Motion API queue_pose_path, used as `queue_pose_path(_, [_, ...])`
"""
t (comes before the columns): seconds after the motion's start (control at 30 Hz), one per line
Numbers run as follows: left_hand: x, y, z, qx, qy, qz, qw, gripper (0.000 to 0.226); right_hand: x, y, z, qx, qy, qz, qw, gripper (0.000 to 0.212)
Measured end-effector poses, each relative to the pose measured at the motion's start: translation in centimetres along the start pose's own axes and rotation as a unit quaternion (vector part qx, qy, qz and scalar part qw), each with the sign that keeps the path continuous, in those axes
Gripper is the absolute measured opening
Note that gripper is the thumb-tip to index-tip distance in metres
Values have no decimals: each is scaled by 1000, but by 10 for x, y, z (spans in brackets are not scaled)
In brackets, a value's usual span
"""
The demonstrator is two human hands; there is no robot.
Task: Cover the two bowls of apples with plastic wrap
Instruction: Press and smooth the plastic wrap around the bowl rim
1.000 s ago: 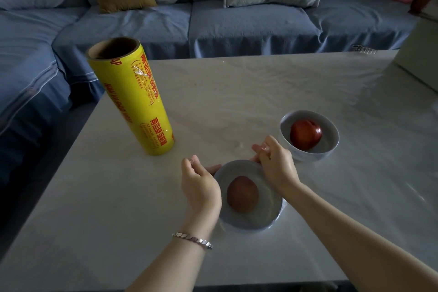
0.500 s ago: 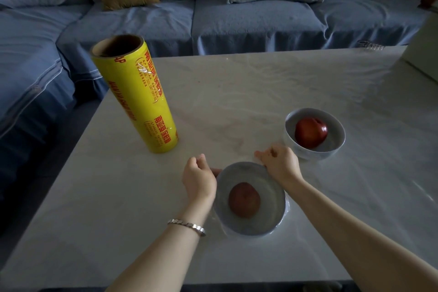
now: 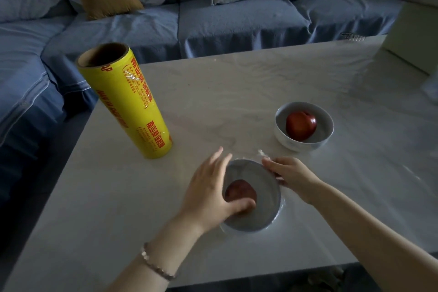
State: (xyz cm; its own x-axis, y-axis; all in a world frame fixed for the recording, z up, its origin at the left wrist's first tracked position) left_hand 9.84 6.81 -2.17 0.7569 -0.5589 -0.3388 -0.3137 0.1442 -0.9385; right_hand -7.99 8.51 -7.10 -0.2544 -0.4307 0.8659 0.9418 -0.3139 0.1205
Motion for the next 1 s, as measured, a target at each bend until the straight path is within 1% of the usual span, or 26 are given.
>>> queue_pose_path(0.03, [-11,13,1,88,29,-62,994,123,5,1,0,-12,-35,14,999,21])
queue_pose_path(0.07, [-15,22,2,138,38,-117,983,135,10,1,1,-28,-73,42,996,21])
queue_pose_path(0.1, [-18,28,1,162,35,-153,974,141,14,1,1,-45,-109,77,990,20])
queue_pose_path(0.17, [-18,33,-2,166,19,-178,970,142,20,3,4,-68,-162,115,978,18])
queue_pose_path(0.27, [-17,32,-5,143,2,-175,974,139,24,4,7,-96,-214,90,968,18])
queue_pose_path(0.33, [-18,29,-6,133,-2,-164,977,139,29,6,8,-114,-238,82,961,16])
queue_pose_path(0.4, [-16,27,-11,128,-2,-162,978,140,32,5,3,-127,-243,73,959,16])
queue_pose_path(0.53, [-11,26,-18,134,-4,-171,976,141,22,-3,-19,-158,-196,68,965,15])
queue_pose_path(0.67, [-11,25,-19,147,-30,-156,976,140,8,-6,-38,-194,-138,39,970,19])
queue_pose_path(0.73, [-10,25,-19,144,-43,-153,977,141,1,-6,-39,-189,-95,9,977,21])
queue_pose_path(0.8, [-10,26,-18,136,-65,-152,977,140,-8,-6,-32,-154,-27,-7,988,32])
queue_pose_path(0.87, [-9,25,-17,115,-111,-150,976,138,-16,-4,-20,-94,23,-55,994,43])
queue_pose_path(0.93, [-8,24,-13,81,-176,-135,972,135,-20,2,-13,-19,28,-123,992,45])
queue_pose_path(1.0, [-9,23,-8,57,-236,-118,963,135,-19,9,-13,28,0,-118,993,39])
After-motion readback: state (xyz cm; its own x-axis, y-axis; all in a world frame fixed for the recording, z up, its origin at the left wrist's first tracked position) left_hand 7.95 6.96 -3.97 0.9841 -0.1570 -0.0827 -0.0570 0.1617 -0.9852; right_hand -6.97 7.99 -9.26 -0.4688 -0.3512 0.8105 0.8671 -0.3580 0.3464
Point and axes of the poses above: each hand's wrist, its own z-axis away from the middle knuckle, its own y-axis out of the palm, x = y × z, the point moved 6 cm from there along -z, towards the middle knuckle, and after that the axes turned 15 degrees about -z, right-handed, at the moved point
